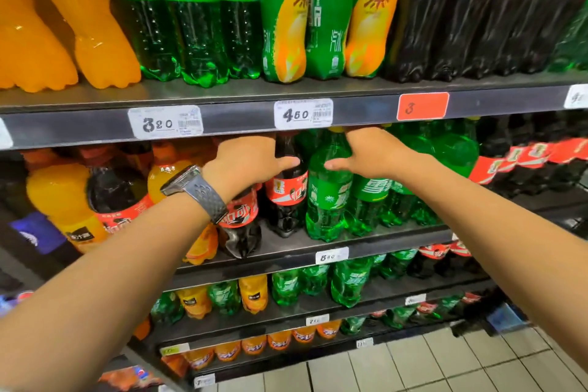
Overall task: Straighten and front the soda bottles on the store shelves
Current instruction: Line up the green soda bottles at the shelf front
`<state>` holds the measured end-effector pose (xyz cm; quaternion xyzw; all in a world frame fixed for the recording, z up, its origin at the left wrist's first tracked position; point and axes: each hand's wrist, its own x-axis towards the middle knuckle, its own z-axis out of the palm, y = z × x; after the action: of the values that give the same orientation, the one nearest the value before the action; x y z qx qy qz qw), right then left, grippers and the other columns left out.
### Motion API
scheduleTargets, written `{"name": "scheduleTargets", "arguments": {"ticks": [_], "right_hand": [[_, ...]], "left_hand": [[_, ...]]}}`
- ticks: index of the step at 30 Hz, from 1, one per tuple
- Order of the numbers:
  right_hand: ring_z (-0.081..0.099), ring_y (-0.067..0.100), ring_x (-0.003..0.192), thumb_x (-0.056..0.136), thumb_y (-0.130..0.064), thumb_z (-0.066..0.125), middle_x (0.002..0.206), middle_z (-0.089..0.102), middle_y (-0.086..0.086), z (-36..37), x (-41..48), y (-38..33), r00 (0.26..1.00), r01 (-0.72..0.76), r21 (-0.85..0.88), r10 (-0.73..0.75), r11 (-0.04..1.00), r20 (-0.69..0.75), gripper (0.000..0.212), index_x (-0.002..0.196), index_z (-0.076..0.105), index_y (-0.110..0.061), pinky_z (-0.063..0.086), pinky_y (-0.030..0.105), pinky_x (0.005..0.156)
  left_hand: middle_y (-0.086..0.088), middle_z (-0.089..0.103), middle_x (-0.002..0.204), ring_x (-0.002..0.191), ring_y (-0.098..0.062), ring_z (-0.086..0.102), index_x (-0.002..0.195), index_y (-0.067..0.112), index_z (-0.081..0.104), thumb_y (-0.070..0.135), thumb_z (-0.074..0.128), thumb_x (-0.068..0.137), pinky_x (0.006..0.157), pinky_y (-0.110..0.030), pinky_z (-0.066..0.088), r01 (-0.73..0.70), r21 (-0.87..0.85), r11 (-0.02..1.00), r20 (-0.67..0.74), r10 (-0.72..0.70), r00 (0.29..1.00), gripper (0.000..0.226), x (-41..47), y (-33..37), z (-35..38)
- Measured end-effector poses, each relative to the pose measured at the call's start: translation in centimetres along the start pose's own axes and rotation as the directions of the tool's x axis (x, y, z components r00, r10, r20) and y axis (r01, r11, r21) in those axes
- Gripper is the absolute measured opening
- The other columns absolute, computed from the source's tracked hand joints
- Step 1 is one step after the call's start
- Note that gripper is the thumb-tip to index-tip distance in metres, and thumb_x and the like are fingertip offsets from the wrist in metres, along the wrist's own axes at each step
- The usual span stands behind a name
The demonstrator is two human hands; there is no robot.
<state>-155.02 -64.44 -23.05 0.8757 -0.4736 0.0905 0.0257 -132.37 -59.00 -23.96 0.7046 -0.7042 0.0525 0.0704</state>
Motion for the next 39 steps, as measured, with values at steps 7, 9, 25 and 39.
{"name": "scheduleTargets", "arguments": {"ticks": [7, 9, 25, 39], "right_hand": [[0.056, 0.032, 0.1, 0.073, -0.067, 0.064, 0.112, 0.06, 0.012, 0.1, 1.7, 1.5, 0.989, 0.054, -0.07, -0.044, 0.996, 0.138, 0.074, 0.11, 0.055, -0.004, 0.049, 0.039, 0.081], [0.053, 0.025, 0.08, 0.073, -0.065, 0.066, 0.085, 0.056, 0.003, 0.1, 2.0, 1.6, 0.987, 0.048, -0.017, -0.044, 0.999, 0.155, 0.058, 0.085, 0.05, -0.01, 0.043, 0.034, 0.063], [0.056, 0.029, 0.088, 0.07, -0.073, 0.062, 0.11, 0.06, 0.007, 1.2, 2.5, 1.0, 0.991, -0.039, 0.044, 0.033, 0.998, 0.127, 0.071, 0.101, 0.049, -0.011, 0.037, 0.031, 0.064], [0.059, 0.027, 0.094, 0.07, -0.074, 0.06, 0.12, 0.062, 0.007, 1.4, 2.2, 1.2, 0.995, -0.023, 0.048, 0.018, 0.999, 0.101, 0.08, 0.12, 0.046, -0.013, 0.041, 0.032, 0.065]], "left_hand": [[-0.008, 0.061, 0.124, 0.111, -0.028, 0.057, 0.108, 0.014, 0.066, 0.086, 0.036, 0.074, 0.076, -0.033, 0.035, 0.204, 0.005, 0.979, 0.274, -0.198, 0.941, 0.085, 2.8, 3.8, 0.1], [-0.008, 0.053, 0.138, 0.124, -0.028, 0.051, 0.129, 0.015, 0.057, 0.088, 0.04, 0.07, 0.082, -0.035, 0.035, 0.303, -0.019, 0.953, 0.307, -0.282, 0.909, 0.095, 3.2, 4.5, 0.4], [-0.011, 0.043, 0.147, 0.13, -0.029, 0.044, 0.138, 0.007, 0.047, 0.07, 0.053, 0.079, 0.095, -0.033, 0.035, 0.361, -0.053, 0.931, 0.438, -0.303, 0.846, 0.087, 2.6, 3.1, -0.1], [-0.004, 0.043, 0.147, 0.13, -0.025, 0.043, 0.14, 0.017, 0.046, 0.063, 0.062, 0.077, 0.103, -0.034, 0.034, 0.375, -0.245, 0.894, 0.545, -0.193, 0.816, 0.08, 2.7, 1.6, -0.3]]}}
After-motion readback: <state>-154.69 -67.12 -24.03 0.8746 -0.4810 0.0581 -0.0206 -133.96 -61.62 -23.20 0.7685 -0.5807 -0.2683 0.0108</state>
